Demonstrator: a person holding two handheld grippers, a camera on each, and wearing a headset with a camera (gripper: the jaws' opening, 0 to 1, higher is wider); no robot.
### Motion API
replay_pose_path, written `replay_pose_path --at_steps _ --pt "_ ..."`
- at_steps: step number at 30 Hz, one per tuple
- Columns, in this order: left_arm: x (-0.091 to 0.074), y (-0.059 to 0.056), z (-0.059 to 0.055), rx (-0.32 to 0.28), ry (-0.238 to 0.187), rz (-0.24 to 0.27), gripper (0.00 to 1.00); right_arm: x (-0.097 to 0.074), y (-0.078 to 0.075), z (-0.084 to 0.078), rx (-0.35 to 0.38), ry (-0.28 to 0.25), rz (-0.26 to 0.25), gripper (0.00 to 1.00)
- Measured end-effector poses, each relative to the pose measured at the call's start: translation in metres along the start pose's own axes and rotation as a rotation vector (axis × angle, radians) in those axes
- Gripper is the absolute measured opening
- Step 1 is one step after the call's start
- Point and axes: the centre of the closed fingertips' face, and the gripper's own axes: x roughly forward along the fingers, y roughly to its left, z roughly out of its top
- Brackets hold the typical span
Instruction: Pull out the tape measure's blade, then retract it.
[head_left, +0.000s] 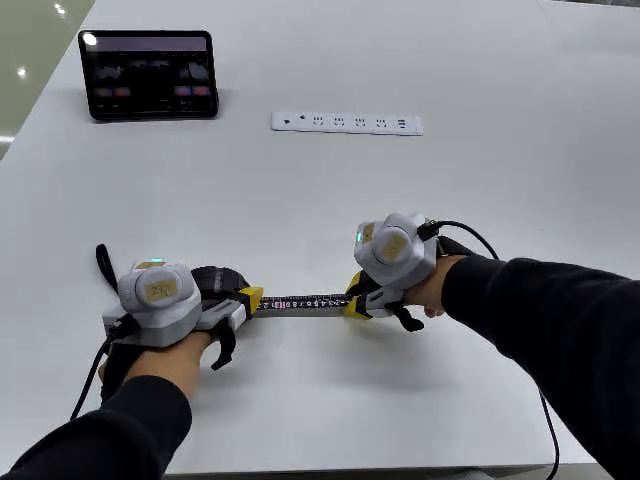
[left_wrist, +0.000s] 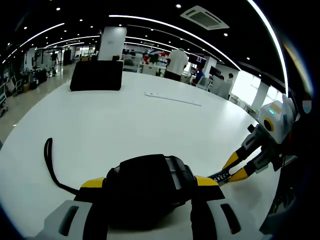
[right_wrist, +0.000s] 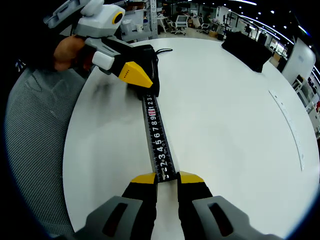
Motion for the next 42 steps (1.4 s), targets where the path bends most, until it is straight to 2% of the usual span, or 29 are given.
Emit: replay_pose_path --at_steps 13,26,35,39,40,41,42 --pt "0.001 0.0 -0.002 -0.004 0.008 -0.008 0.63 0.005 0.003 0.008 0.013 -0.002 0.006 0.11" --pt "0.001 -0.003 -0.003 -0.01 0.014 -0.02 0.63 0.016 0.006 0.021 0.011 -0.034 0.009 0.11" --pt "-0.001 -0.005 -0.003 -0.015 0.017 -0.025 0.63 0.02 0.007 0.027 -0.015 -0.048 0.014 0.11" --pt "-0.001 -0.005 -0.003 -0.016 0.018 -0.027 0.63 0.024 0.008 0.034 0.002 -0.083 0.012 0.11" --pt "-0.001 -0.005 -0.003 -0.016 0.018 -0.028 0.63 0.027 0.008 0.039 -0.021 -0.099 0.009 0.11" --pt "-0.002 -0.005 -0.002 -0.015 0.018 -0.027 0.63 0.026 0.01 0.036 -0.021 -0.077 0.013 0.11" --pt "-0.002 -0.005 -0.002 -0.015 0.018 -0.027 0.63 0.026 0.009 0.036 -0.012 -0.08 0.013 0.11"
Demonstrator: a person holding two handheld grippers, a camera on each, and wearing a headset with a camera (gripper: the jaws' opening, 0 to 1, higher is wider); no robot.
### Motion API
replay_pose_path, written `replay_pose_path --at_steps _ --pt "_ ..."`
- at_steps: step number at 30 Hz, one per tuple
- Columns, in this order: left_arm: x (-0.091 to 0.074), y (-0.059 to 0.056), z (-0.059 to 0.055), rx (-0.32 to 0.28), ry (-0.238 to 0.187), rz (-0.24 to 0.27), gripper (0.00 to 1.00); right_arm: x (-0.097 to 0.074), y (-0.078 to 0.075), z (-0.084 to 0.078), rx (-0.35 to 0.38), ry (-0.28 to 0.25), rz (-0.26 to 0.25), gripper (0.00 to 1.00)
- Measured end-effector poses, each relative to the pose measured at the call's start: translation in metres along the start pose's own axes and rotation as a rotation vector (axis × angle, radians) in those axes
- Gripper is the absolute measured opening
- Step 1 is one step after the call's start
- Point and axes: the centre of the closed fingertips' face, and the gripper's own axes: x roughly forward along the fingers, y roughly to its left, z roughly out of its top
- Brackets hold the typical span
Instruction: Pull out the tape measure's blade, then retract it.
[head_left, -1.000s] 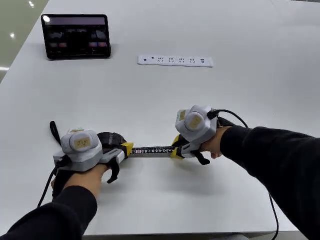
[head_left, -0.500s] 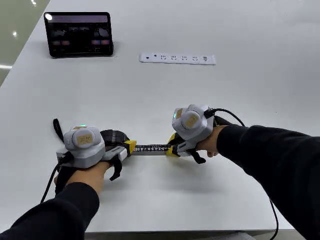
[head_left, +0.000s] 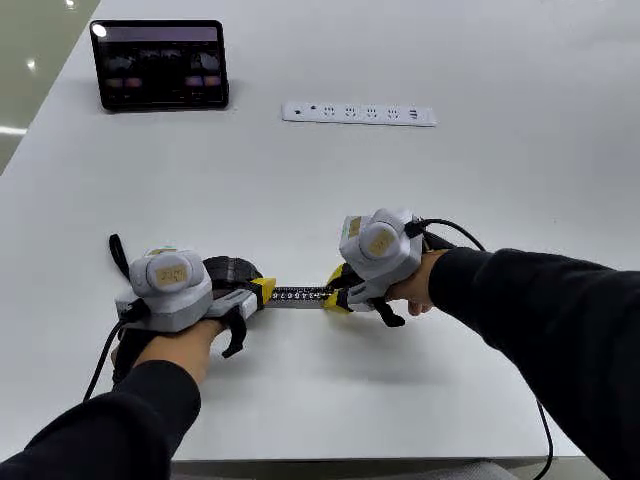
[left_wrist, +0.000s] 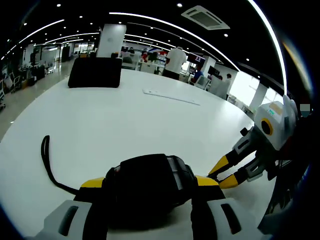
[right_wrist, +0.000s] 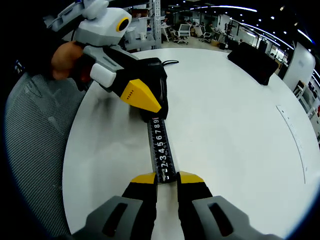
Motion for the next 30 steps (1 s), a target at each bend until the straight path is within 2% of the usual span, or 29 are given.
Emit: replay_pose_path --at_steps 8,10,15,24,30 --pt "-0.001 0.0 0.001 0.0 -0.005 0.001 0.63 -0.001 0.001 0.002 0.005 -0.024 0.0 0.1" --pt "-0.001 0.001 0.001 -0.003 -0.007 0.001 0.62 -0.002 0.001 0.003 0.025 -0.031 0.005 0.1" --pt "-0.003 0.002 0.002 -0.029 0.003 -0.024 0.62 0.0 0.0 0.007 0.035 -0.038 0.002 0.1" --pt "-0.003 0.0 0.001 -0.021 0.004 -0.043 0.62 0.002 0.001 0.012 0.02 -0.048 0.012 0.11" --pt "-0.003 0.001 0.001 -0.027 0.005 -0.049 0.62 0.002 0.001 0.012 0.038 -0.061 0.012 0.11"
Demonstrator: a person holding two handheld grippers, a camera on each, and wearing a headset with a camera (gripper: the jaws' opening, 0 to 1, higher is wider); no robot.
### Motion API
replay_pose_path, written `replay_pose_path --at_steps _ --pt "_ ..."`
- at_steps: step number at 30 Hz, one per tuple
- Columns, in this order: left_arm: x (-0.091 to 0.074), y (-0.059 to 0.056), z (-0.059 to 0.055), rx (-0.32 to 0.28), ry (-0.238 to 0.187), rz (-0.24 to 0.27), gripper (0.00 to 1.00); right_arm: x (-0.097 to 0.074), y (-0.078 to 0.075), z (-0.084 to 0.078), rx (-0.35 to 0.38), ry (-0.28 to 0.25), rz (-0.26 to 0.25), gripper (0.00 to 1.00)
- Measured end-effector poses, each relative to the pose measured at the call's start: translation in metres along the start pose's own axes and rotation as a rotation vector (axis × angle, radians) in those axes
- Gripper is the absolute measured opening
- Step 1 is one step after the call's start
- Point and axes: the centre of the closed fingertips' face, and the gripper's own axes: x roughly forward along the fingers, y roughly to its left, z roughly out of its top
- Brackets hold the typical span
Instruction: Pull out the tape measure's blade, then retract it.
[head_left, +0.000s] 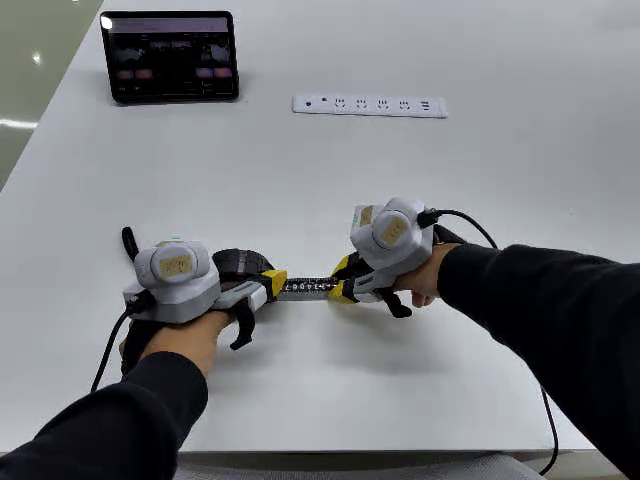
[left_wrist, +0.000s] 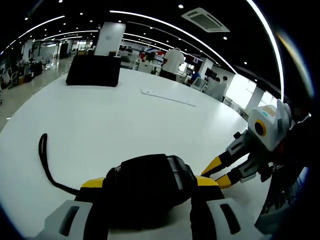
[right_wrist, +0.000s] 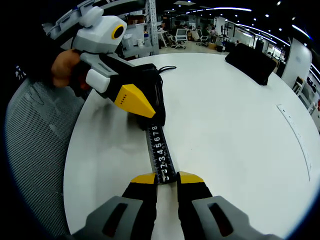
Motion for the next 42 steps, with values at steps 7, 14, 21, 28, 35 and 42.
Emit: replay_pose_path --at_steps 7,14,21,28,35,42 --pt "0.001 0.001 0.0 0.012 -0.002 0.001 0.61 0.003 0.001 0.004 -0.002 0.009 -0.005 0.11" --pt "0.003 0.004 0.001 0.005 -0.003 -0.001 0.61 0.004 0.0 0.007 0.014 0.005 -0.016 0.11" --pt "0.007 0.005 0.0 0.036 0.017 -0.005 0.61 0.008 0.003 0.011 0.032 0.033 -0.006 0.11" --pt "0.006 0.005 0.0 0.069 -0.015 0.016 0.63 0.009 0.004 0.009 0.014 0.036 -0.015 0.11" --pt "0.006 0.005 -0.001 0.116 -0.022 0.067 0.63 0.01 0.003 0.009 0.016 0.024 -0.021 0.11" --pt "0.005 0.006 -0.002 0.155 -0.008 0.098 0.62 0.01 0.003 0.01 0.032 0.015 -0.026 0.11"
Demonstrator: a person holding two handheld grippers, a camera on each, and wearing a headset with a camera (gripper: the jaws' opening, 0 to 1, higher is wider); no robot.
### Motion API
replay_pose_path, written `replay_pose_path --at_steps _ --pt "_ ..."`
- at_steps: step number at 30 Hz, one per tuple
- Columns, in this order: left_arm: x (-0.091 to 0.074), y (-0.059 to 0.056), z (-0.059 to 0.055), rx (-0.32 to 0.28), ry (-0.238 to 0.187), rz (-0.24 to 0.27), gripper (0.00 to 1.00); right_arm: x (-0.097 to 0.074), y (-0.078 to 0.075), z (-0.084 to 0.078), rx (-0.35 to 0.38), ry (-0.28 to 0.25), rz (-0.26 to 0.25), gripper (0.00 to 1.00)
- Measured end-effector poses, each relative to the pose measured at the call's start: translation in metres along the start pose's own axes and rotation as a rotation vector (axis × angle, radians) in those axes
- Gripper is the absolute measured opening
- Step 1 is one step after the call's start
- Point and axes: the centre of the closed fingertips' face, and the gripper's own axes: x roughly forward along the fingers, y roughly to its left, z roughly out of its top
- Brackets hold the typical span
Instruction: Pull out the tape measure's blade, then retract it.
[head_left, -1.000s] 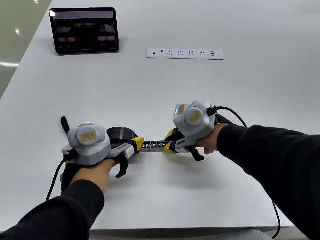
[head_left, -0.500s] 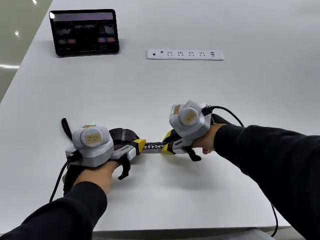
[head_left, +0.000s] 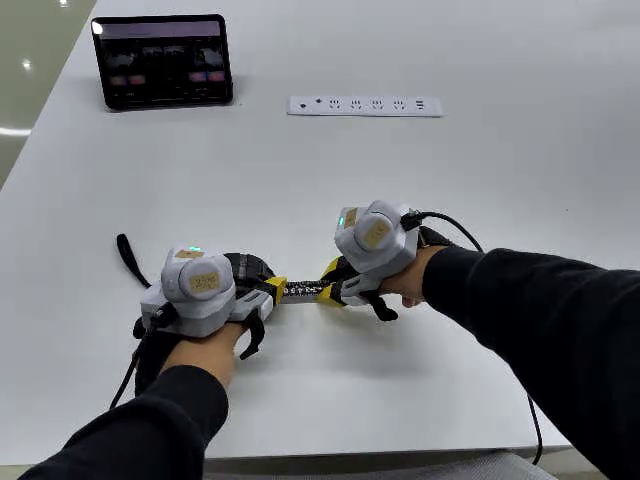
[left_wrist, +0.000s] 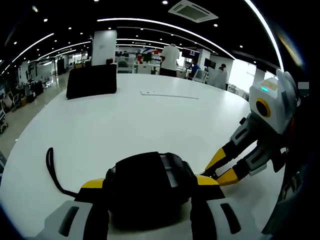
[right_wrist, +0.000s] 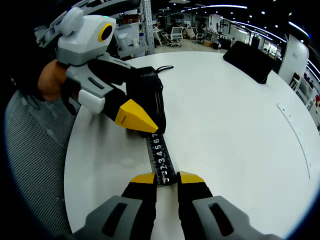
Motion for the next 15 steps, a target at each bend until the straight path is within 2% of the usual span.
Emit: replay_pose_path --at_steps 3,6,9,15 --pt "-0.0014 0.0012 -0.0001 -0.011 -0.012 0.003 0.61 0.0012 0.0007 0.0018 -0.005 0.0 -0.003 0.11" --pt "-0.0017 0.0018 0.0006 -0.032 -0.005 -0.014 0.61 0.0011 0.0012 0.0023 -0.035 0.0 -0.005 0.11" --pt "-0.0015 0.002 0.0002 -0.04 -0.003 -0.029 0.6 0.0001 0.0 0.0027 -0.002 -0.021 0.012 0.11" --pt "-0.0015 0.0005 0.0005 -0.035 -0.006 -0.033 0.6 0.0034 0.0027 0.0069 -0.025 -0.025 0.013 0.11"
